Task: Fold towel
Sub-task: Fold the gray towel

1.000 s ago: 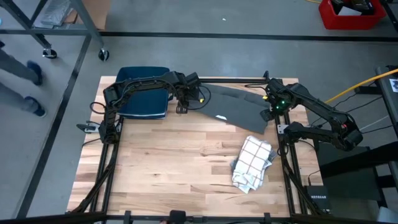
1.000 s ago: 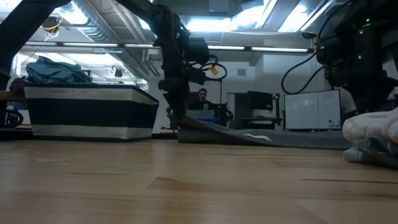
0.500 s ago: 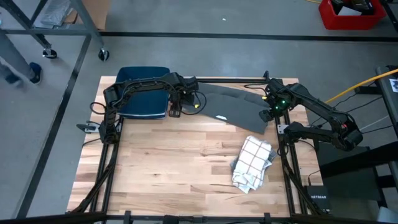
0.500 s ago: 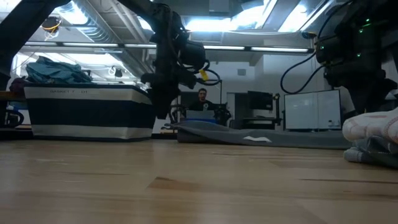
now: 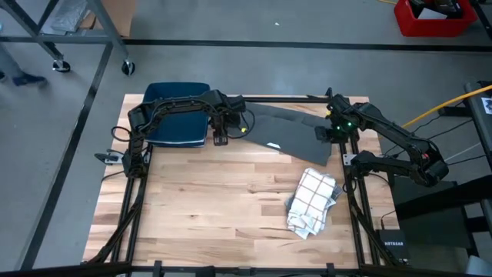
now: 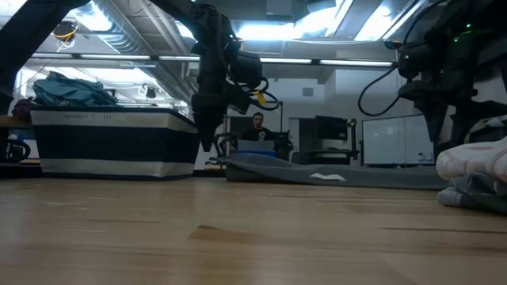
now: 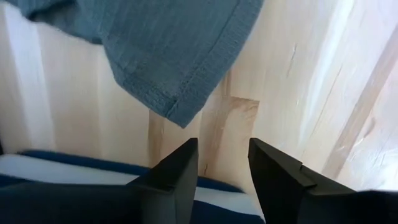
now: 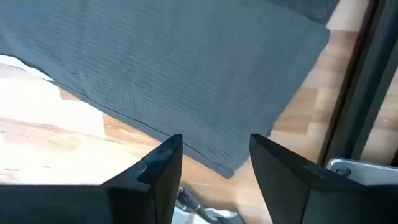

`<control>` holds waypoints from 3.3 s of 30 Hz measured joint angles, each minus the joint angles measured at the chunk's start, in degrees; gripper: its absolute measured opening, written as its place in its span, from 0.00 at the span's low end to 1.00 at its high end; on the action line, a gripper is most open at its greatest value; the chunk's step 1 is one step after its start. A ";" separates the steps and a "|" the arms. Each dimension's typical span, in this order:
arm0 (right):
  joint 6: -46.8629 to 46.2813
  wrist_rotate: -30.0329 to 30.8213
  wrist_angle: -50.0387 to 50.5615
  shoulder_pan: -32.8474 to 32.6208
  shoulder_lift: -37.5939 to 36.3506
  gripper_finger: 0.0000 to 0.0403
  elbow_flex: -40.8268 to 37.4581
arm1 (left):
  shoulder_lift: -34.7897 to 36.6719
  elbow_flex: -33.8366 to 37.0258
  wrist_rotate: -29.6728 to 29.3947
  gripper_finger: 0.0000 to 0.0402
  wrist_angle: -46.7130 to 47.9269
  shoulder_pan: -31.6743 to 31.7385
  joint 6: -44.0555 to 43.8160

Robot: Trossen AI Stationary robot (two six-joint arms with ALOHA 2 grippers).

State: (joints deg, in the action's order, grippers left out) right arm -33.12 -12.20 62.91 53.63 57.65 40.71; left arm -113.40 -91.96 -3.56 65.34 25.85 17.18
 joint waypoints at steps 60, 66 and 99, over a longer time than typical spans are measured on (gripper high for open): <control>9.48 -23.24 -10.39 -0.04 -0.02 0.45 0.00 | -3.01 -0.39 17.10 0.00 -4.95 -33.89 -23.73; 9.51 -19.04 -10.43 -5.53 -0.02 0.45 -0.81 | 3.87 -0.48 5.71 0.01 -7.79 -32.91 -25.48; -5.80 -19.67 -34.85 -21.04 21.33 0.44 -4.63 | 4.87 -0.33 1.39 0.01 -15.09 -31.87 -26.18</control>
State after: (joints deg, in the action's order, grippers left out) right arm -38.92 -31.87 28.06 32.58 78.98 36.07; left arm -108.53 -92.29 -2.17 50.26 -6.02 -8.99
